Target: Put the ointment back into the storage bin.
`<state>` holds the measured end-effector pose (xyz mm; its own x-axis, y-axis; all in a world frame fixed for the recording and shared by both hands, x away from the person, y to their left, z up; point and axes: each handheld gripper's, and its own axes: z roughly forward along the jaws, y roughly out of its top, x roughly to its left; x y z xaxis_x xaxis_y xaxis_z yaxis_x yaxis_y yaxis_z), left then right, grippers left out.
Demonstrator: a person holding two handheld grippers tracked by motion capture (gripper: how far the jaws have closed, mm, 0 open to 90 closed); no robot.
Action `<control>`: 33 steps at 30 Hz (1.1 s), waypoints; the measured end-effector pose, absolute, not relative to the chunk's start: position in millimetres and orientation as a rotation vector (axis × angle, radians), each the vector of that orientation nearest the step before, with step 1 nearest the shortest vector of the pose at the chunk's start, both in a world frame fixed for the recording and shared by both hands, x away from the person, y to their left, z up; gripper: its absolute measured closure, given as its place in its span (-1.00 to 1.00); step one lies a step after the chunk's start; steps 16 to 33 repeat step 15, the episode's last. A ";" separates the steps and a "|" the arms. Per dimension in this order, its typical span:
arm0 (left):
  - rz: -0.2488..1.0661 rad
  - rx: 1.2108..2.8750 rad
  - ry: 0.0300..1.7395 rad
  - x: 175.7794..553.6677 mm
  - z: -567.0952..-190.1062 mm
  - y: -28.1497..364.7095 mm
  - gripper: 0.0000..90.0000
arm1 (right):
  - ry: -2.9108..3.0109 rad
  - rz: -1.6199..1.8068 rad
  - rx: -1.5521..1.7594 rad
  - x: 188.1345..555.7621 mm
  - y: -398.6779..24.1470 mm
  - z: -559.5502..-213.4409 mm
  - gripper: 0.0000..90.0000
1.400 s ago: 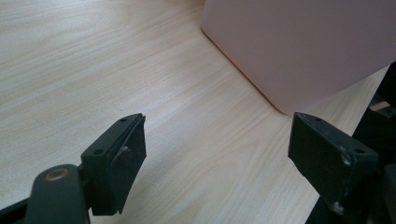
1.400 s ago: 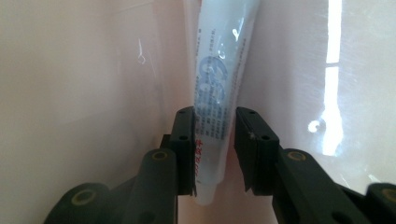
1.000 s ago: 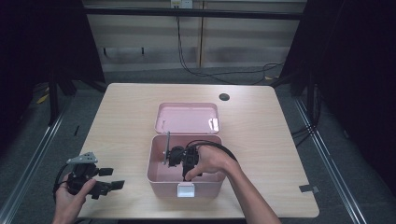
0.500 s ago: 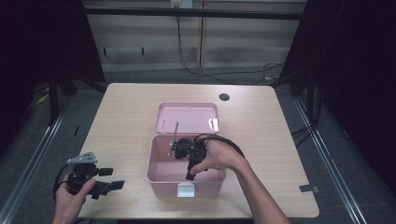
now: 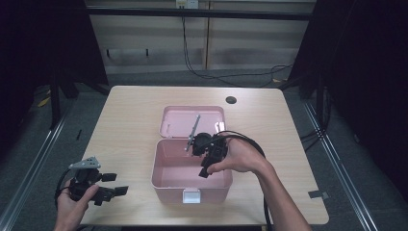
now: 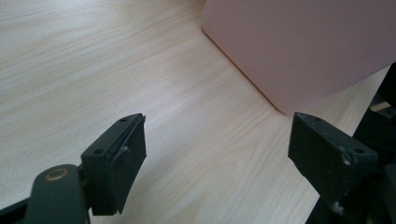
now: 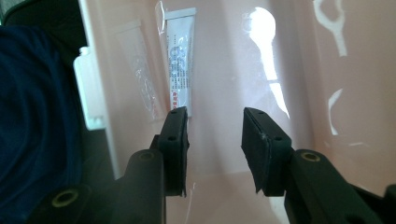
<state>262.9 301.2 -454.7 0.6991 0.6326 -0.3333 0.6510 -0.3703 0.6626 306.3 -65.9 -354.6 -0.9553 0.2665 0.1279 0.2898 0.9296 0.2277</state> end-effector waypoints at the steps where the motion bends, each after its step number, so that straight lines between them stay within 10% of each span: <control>1: -0.029 2.088 0.978 262.9 -454.7 301.2 -0.58 | -2.996 -0.384 -0.437 305.3 -68.2 -352.1 0.37; 33: -0.034 2.090 0.979 263.4 -455.0 301.0 -0.58 | -3.021 -0.588 -0.639 288.1 -110.8 -331.6 0.37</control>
